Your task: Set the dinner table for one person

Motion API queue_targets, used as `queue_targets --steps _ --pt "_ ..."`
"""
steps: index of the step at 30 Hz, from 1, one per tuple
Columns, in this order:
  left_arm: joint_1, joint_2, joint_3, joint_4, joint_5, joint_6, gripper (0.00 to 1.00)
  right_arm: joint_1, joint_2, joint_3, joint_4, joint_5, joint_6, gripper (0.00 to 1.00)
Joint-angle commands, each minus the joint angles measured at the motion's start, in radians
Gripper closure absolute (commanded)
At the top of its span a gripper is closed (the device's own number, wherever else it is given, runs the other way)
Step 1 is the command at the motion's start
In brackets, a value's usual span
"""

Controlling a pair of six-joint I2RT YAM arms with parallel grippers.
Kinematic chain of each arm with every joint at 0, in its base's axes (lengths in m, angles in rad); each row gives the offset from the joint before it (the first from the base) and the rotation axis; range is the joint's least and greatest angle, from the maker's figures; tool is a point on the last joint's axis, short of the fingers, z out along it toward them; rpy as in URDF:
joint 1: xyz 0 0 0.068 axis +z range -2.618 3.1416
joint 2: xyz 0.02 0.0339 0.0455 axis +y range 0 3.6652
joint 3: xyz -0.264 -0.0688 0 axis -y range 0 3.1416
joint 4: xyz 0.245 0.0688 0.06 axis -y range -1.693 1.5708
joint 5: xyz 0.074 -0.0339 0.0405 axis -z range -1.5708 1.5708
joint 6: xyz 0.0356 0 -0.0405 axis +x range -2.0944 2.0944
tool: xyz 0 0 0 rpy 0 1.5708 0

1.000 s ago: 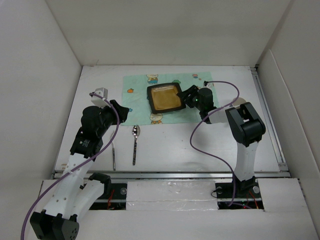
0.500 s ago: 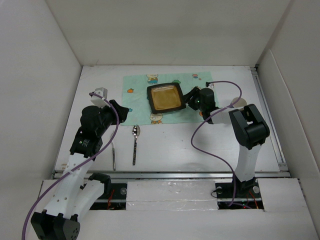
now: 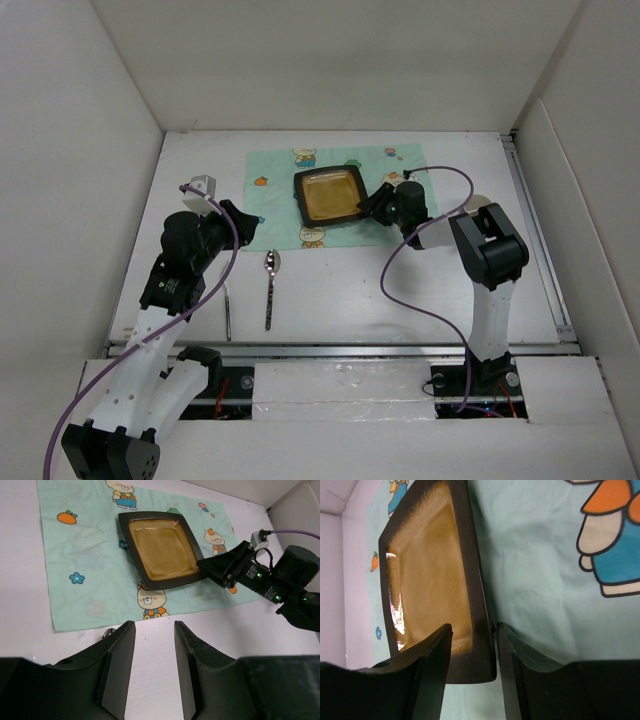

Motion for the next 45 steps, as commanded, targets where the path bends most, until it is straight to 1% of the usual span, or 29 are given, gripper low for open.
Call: queue_targets --steps 1,2,3,4,6,7,8,9,10,12,14,15,17,18,20,24,27,35,43,44,45 --pt "0.004 -0.011 0.034 0.041 0.018 -0.003 0.66 -0.009 0.033 0.026 0.112 -0.08 0.016 0.54" --pt "0.004 -0.012 0.034 0.041 0.018 -0.002 0.66 -0.009 0.038 0.022 0.126 -0.089 0.024 0.57" --pt "0.004 -0.015 0.031 0.046 0.018 -0.003 0.66 -0.009 0.045 0.013 0.178 -0.107 0.045 0.59" --pt "0.004 -0.017 0.029 0.046 0.011 -0.003 0.66 -0.018 0.049 0.005 0.195 -0.114 0.058 0.64" --pt "0.004 -0.012 0.032 0.038 0.009 -0.003 0.66 -0.027 0.058 -0.01 0.25 -0.13 0.084 0.75" --pt "0.004 -0.012 0.032 0.041 0.017 -0.002 0.66 -0.028 0.064 -0.014 0.266 -0.134 0.098 0.82" --pt "0.004 -0.015 0.031 0.041 0.017 -0.003 0.66 -0.028 0.064 -0.035 0.295 -0.137 0.111 0.87" --pt "0.004 -0.017 0.031 0.044 0.015 -0.003 0.66 -0.028 0.061 -0.049 0.363 -0.138 0.151 0.92" --pt "0.004 -0.018 0.031 0.047 0.006 -0.005 0.66 -0.037 0.058 -0.066 0.397 -0.14 0.176 1.0" --pt "0.004 -0.014 0.031 0.043 0.009 -0.003 0.66 -0.037 0.062 -0.104 0.529 -0.14 0.249 1.0" --pt "0.004 -0.008 0.034 0.041 0.022 -0.003 0.66 -0.037 0.076 -0.124 0.612 -0.131 0.3 1.0" --pt "0.004 -0.009 0.034 0.046 0.023 -0.003 0.66 -0.037 0.081 -0.141 0.693 -0.12 0.344 1.0" --pt "0.004 -0.011 0.032 0.046 0.012 -0.005 0.66 -0.028 0.094 -0.158 0.747 -0.105 0.381 1.0" --pt "0.004 -0.008 0.032 0.044 0.014 -0.005 0.66 -0.028 0.096 -0.168 0.804 -0.08 0.406 1.0" --pt "0.004 -0.011 0.031 0.043 0.022 -0.003 0.66 -0.017 0.104 -0.179 0.848 -0.057 0.429 1.0" --pt "0.004 -0.011 0.032 0.044 0.014 -0.005 0.66 -0.008 0.142 -0.188 1.005 -0.022 0.516 1.0" --pt "0.004 -0.011 0.032 0.046 0.018 -0.003 0.67 0.002 0.15 -0.176 1.048 -0.014 0.539 1.0" --pt "0.004 -0.015 0.032 0.046 0.018 -0.003 0.67 -0.008 0.13 -0.216 1.099 0.014 0.535 1.0" --pt "0.004 -0.015 0.031 0.046 0.02 -0.003 0.67 -0.017 0.147 -0.201 1.017 -0.031 0.501 1.0" --pt "0.004 -0.015 0.032 0.046 0.02 -0.003 0.67 -0.017 0.145 -0.202 0.996 -0.035 0.491 0.98" --pt "0.004 -0.015 0.032 0.046 0.02 -0.003 0.67 -0.017 0.144 -0.202 0.981 -0.035 0.484 0.98"
